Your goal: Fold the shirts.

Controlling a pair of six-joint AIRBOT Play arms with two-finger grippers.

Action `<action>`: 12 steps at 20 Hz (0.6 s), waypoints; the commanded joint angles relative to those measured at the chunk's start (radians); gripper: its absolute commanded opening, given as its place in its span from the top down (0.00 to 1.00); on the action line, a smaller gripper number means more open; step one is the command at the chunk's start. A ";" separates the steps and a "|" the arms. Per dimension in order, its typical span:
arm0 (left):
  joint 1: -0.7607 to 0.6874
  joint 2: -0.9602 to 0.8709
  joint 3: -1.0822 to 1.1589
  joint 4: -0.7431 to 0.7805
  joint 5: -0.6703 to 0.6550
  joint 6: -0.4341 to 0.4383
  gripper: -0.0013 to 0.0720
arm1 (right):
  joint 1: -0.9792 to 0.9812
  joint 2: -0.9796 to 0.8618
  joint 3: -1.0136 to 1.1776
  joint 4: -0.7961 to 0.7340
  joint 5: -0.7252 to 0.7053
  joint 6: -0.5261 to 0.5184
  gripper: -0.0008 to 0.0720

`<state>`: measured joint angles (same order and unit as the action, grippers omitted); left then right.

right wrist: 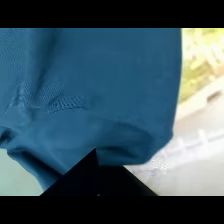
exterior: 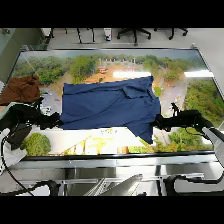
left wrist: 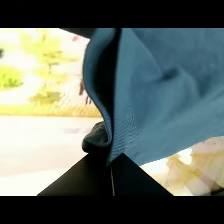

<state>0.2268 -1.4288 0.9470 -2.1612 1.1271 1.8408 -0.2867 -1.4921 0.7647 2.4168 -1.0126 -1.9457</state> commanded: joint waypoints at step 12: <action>0.027 0.124 0.001 0.253 0.177 -0.035 0.95 | -0.100 0.443 -0.068 -0.544 -0.189 0.323 0.97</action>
<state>0.2527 -1.3643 0.9470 -1.9511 1.3140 1.8091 -0.3428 -1.1301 0.7033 1.8996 -1.2007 -1.6413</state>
